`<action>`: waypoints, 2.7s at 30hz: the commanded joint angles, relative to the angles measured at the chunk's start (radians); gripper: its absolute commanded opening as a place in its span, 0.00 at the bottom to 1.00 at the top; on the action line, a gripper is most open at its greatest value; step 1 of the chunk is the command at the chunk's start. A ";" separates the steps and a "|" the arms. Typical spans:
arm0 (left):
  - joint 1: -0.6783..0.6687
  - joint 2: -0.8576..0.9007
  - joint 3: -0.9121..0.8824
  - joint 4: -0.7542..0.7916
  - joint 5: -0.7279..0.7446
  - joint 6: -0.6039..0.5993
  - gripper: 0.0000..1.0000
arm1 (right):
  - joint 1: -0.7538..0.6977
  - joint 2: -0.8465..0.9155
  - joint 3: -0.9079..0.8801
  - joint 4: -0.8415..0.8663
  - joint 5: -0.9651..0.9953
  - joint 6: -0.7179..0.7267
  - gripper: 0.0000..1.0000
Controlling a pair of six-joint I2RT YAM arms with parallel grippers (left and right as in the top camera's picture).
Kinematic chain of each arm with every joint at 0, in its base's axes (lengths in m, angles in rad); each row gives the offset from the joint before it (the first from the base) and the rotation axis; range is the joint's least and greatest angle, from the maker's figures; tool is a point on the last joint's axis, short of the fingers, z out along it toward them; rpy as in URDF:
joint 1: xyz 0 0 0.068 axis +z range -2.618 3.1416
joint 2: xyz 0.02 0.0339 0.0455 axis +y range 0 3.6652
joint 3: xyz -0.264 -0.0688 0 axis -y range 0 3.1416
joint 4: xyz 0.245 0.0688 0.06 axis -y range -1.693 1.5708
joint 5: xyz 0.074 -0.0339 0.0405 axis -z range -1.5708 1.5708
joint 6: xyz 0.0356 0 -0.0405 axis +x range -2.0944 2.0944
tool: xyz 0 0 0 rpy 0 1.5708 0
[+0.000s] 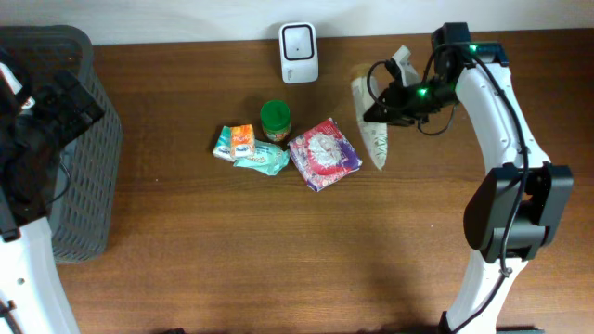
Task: Scan the item barcode
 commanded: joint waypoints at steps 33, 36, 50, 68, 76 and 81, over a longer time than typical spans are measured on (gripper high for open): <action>0.006 0.000 0.001 0.002 -0.011 -0.006 0.99 | 0.046 -0.029 -0.148 0.044 0.754 0.150 0.48; 0.006 0.000 0.001 0.002 -0.011 -0.006 0.99 | 0.142 -0.026 -0.122 0.034 0.878 0.211 0.53; 0.006 0.000 0.001 0.002 -0.011 -0.006 0.99 | 0.338 -0.025 -0.566 0.450 1.556 0.537 0.55; 0.006 0.000 0.001 0.002 -0.011 -0.006 0.99 | 0.001 -0.026 -0.194 0.088 0.123 0.077 0.04; 0.006 0.000 0.001 0.002 -0.011 -0.006 0.99 | -0.227 -0.026 -0.542 0.319 -0.029 0.093 0.27; 0.006 0.000 0.001 0.002 -0.011 -0.006 0.99 | -0.313 -0.028 -0.438 0.246 0.087 0.140 0.52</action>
